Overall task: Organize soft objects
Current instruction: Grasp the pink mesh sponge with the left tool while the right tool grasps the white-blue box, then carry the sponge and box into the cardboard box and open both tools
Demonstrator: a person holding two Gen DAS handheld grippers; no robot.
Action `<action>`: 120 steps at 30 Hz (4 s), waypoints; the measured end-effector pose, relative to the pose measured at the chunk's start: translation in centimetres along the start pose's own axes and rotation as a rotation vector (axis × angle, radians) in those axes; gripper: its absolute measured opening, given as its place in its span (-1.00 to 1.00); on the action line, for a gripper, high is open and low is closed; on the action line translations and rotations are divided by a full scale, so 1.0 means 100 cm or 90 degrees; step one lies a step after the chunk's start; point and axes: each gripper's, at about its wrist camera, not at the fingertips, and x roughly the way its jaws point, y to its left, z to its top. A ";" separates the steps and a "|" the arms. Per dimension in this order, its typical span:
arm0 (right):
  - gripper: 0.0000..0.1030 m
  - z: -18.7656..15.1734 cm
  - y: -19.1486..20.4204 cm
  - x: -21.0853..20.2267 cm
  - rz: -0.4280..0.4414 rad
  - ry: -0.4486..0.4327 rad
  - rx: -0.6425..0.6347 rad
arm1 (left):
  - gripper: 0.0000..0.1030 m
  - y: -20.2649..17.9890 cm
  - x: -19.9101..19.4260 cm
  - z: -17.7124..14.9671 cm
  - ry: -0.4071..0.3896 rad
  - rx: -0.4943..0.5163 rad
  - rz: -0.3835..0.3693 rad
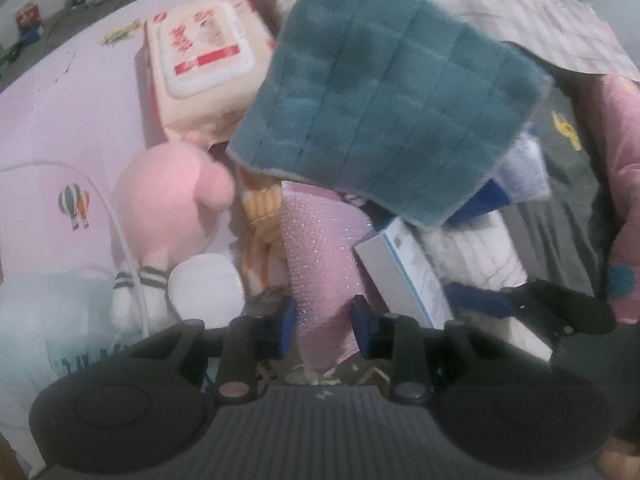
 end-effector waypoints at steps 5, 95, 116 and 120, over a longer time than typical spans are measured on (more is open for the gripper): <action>0.09 0.001 0.002 -0.010 -0.011 -0.012 0.010 | -0.42 -0.011 -0.003 0.004 -0.007 0.025 -0.002; -0.61 0.076 0.440 0.143 0.195 0.042 0.102 | 0.03 0.446 -0.141 -0.152 -0.142 -0.188 0.305; -0.23 0.065 0.436 0.182 0.135 0.038 0.156 | 0.20 0.441 -0.152 -0.190 -0.123 -0.254 0.244; 0.30 0.058 0.437 0.162 0.114 0.028 0.104 | 0.37 0.437 -0.155 -0.197 -0.127 -0.264 0.233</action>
